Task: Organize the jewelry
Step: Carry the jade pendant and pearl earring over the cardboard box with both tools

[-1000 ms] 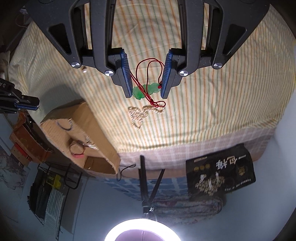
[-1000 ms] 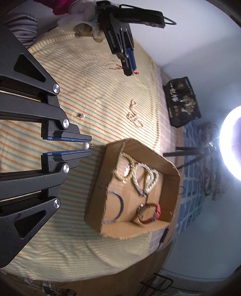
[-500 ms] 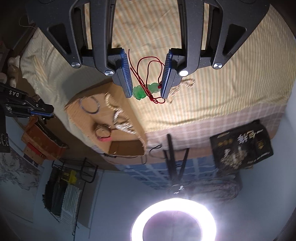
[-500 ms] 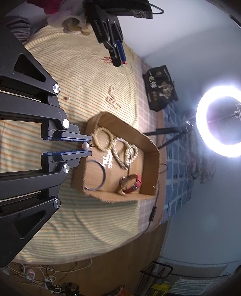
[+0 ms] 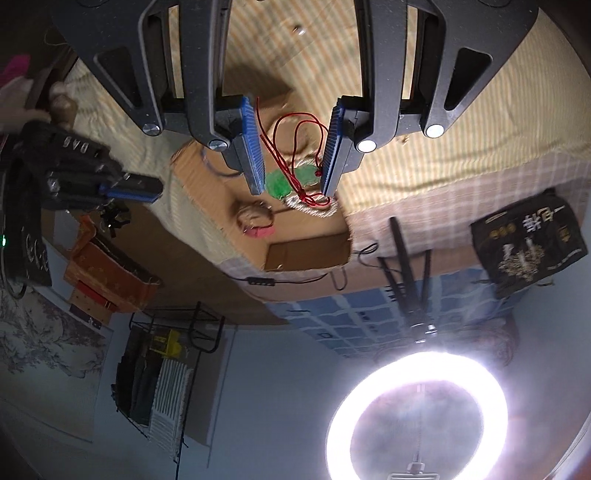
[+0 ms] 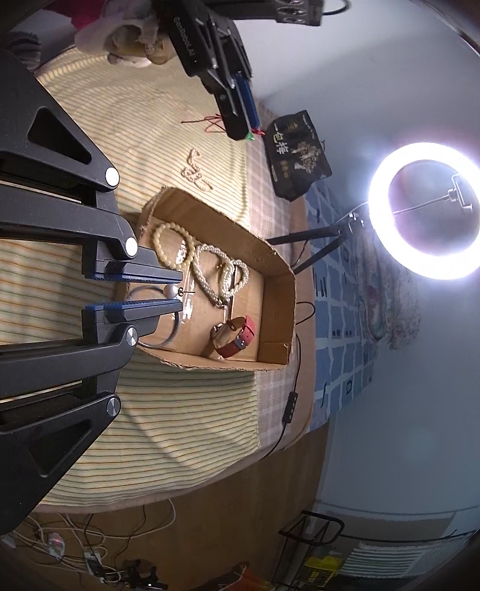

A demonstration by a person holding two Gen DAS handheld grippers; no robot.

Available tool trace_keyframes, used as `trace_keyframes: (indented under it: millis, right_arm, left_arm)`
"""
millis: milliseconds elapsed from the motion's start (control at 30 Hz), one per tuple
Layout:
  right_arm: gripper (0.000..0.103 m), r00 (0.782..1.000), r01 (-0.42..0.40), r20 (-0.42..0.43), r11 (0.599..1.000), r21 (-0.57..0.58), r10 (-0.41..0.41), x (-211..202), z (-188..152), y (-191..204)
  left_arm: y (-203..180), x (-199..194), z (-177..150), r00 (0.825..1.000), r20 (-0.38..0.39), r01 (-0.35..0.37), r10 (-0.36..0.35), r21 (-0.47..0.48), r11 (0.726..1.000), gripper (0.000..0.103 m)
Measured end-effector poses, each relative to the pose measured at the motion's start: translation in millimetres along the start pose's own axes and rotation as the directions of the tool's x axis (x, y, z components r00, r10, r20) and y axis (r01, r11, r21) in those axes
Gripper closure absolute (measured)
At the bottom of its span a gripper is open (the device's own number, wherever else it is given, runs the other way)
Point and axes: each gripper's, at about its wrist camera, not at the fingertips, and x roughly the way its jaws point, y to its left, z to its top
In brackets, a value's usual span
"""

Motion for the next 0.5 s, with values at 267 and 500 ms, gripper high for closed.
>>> trace_keyframes:
  millis: [267,500]
  right_arm:
    - [0.096,1.0,0.009,-0.02,1.0,0.025,-0.008,18.3,2.7,-14.7]
    - [0.096,0.999,0.012,-0.044,0.999,0.036,-0.011,35.8,0.6,-21.5]
  left_arm:
    - [-14.7,32.5,15.2,0.999,-0.004,0.037,-0.037,-0.026,0.999,0.072]
    - [-17.4,64.7,17.6,0.998,-0.041,0.044,-0.045,-0.04,0.998,0.072]
